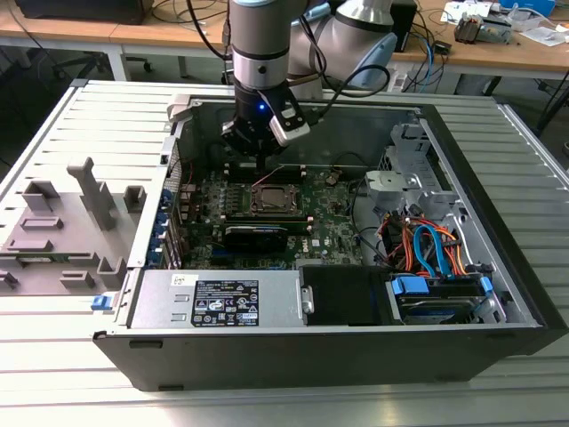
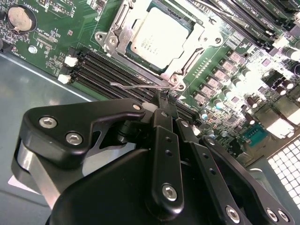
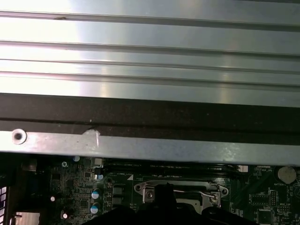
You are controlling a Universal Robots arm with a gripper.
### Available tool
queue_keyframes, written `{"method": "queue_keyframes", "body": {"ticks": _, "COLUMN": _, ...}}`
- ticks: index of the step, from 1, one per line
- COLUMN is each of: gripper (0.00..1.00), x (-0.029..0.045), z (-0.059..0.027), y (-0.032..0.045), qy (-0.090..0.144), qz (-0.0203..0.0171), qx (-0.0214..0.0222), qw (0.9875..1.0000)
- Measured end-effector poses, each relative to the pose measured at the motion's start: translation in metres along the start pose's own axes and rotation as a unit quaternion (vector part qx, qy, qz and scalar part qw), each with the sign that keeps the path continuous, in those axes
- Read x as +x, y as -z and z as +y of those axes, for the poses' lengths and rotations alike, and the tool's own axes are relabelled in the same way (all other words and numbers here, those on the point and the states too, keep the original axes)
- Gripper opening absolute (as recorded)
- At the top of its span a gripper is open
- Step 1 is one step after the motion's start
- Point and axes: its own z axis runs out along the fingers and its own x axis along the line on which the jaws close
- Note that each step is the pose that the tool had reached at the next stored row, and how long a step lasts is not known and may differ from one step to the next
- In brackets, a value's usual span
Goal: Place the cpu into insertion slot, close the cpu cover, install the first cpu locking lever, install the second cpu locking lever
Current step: 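Install the first cpu locking lever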
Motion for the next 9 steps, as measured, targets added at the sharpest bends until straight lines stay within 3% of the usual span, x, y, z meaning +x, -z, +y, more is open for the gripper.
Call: {"method": "queue_keyframes", "body": {"ticks": 9, "gripper": 0.11, "x": -0.0014, "z": -0.0001, "y": -0.0013, "qy": 0.0, "qz": 0.0, "qx": 0.0, "qw": 1.0}}
